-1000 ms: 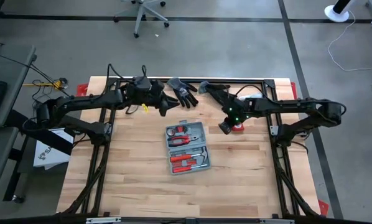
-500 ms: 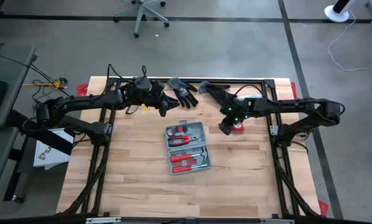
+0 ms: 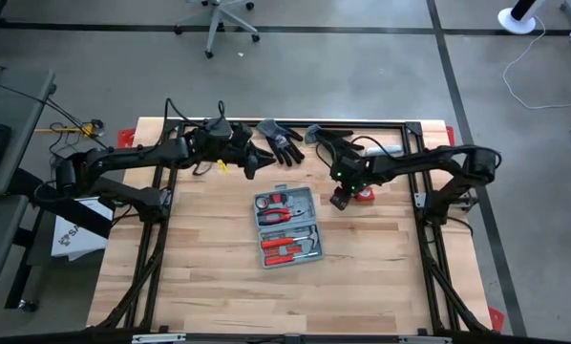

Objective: Prefit tool cases
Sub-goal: Put the orange measuring tool into the gray tool box

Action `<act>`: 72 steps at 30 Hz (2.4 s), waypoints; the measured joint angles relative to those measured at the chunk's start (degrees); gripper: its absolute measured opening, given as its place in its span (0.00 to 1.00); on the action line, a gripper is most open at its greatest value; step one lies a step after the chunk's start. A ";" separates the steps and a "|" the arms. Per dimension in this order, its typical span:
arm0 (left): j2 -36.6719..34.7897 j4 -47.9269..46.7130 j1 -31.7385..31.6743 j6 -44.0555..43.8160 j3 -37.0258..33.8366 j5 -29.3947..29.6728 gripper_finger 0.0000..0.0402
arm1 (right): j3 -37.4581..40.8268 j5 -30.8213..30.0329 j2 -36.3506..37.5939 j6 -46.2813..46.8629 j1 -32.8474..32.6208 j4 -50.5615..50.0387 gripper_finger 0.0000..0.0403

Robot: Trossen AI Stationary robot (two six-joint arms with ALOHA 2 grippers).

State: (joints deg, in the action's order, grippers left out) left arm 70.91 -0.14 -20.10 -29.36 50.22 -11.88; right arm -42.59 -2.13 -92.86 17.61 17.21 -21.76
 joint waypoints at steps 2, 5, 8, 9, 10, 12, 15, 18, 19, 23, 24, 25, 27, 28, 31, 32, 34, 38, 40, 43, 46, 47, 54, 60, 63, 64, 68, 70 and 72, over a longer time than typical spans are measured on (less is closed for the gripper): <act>0.00 -0.04 0.00 0.00 0.00 0.00 0.31 | -0.11 -0.30 -1.15 3.93 -0.01 -0.14 0.41; 0.00 -0.04 0.00 -0.01 0.00 -0.01 0.31 | -0.12 -1.24 -1.54 8.44 -0.14 -0.23 0.30; 0.00 -0.06 0.00 0.00 0.00 0.00 0.31 | 0.20 -1.31 -1.12 10.34 -0.35 1.26 0.08; 0.00 -0.04 0.00 0.02 0.00 0.00 0.31 | 0.19 -0.25 -0.61 10.55 -0.35 2.26 0.04; 0.00 -0.04 0.00 0.10 0.00 0.02 0.31 | 0.22 0.83 -0.28 10.93 -0.37 3.49 0.03; 0.00 -0.07 0.00 0.78 0.00 0.04 0.31 | 0.46 3.25 0.60 12.60 0.00 5.77 0.04; 0.00 -0.07 0.00 1.42 0.00 0.07 0.31 | 0.37 5.16 2.67 14.20 0.66 10.79 0.01; 0.00 -0.06 0.00 1.46 0.00 0.22 0.31 | 0.33 5.73 4.06 16.11 1.53 13.92 0.01; 0.00 -0.07 0.00 1.49 0.00 0.33 0.31 | 0.37 5.77 4.56 16.45 1.88 14.79 0.00; 0.00 -0.13 0.00 1.51 0.00 0.35 0.31 | -0.81 5.77 6.64 16.86 3.28 16.22 0.00; 0.00 -0.19 -0.01 1.51 0.00 0.35 0.31 | -1.55 5.77 6.79 16.40 3.60 15.76 0.00; 0.00 -0.27 -0.02 1.53 0.00 0.37 0.31 | -2.44 5.77 6.87 15.79 3.96 15.23 0.00; 0.00 -0.37 -0.02 1.95 0.00 0.39 0.31 | -5.36 5.77 6.93 13.86 4.83 13.95 0.00; 0.00 -0.45 -0.02 2.27 0.00 0.39 0.31 | -6.95 5.76 6.94 12.69 5.40 12.97 0.00; 0.00 -0.46 -0.01 2.97 0.00 0.40 0.31 | -11.70 5.64 6.99 9.20 7.28 8.68 0.00; 0.00 -0.46 -0.03 2.99 0.00 0.39 0.31 | -13.38 5.59 6.99 8.23 7.97 6.99 0.00; 0.00 -0.46 -0.04 3.04 0.00 0.42 0.31 | -16.22 5.55 7.04 6.32 9.27 4.29 0.00; 0.00 -0.88 -0.02 3.04 0.00 0.42 0.31 | -18.27 5.34 7.04 4.24 10.66 0.80 0.00; 0.00 -1.75 -0.04 3.06 0.00 0.43 0.31 | -17.99 5.76 7.04 4.07 10.82 0.35 0.00; 0.00 -3.38 -0.02 3.08 0.00 0.45 0.31 | -15.50 5.84 7.04 4.62 10.19 0.13 0.00; 0.00 -5.09 -0.02 4.30 0.00 0.52 0.31 | -12.07 6.32 7.02 6.26 8.85 0.20 0.00; 0.00 -5.66 -0.02 4.66 0.00 0.52 0.31 | -10.70 6.97 7.02 6.86 8.34 0.26 0.00; 0.00 -6.78 -0.02 6.05 0.00 0.50 0.31 | -1.74 9.81 6.99 15.17 2.95 5.16 0.00; 0.00 -7.64 -0.02 7.64 0.00 0.50 0.31 | 2.97 9.90 6.99 22.36 -1.70 9.10 0.00; 0.00 -8.26 -0.02 8.11 0.00 0.48 0.31 | 3.41 9.92 6.99 24.24 -3.99 8.55 0.00; 0.00 -8.43 -0.02 8.10 0.00 0.48 0.31 | 3.41 9.94 6.99 24.74 -4.88 8.35 0.00; 0.00 -9.07 -0.02 8.55 0.00 0.48 0.31 | 3.37 9.98 6.99 26.98 -7.88 8.33 0.00; 0.00 -9.11 -0.02 8.55 0.00 0.48 0.31 | 3.37 9.77 6.99 28.13 -9.00 8.31 0.00; 0.00 -9.11 -0.02 8.57 0.00 0.49 0.31 | 3.34 9.62 7.08 29.08 -9.73 8.22 0.00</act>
State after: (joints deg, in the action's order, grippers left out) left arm 70.91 -9.26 -20.12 -20.80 50.22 -11.39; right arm -39.24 7.49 -85.77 46.69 7.48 -13.54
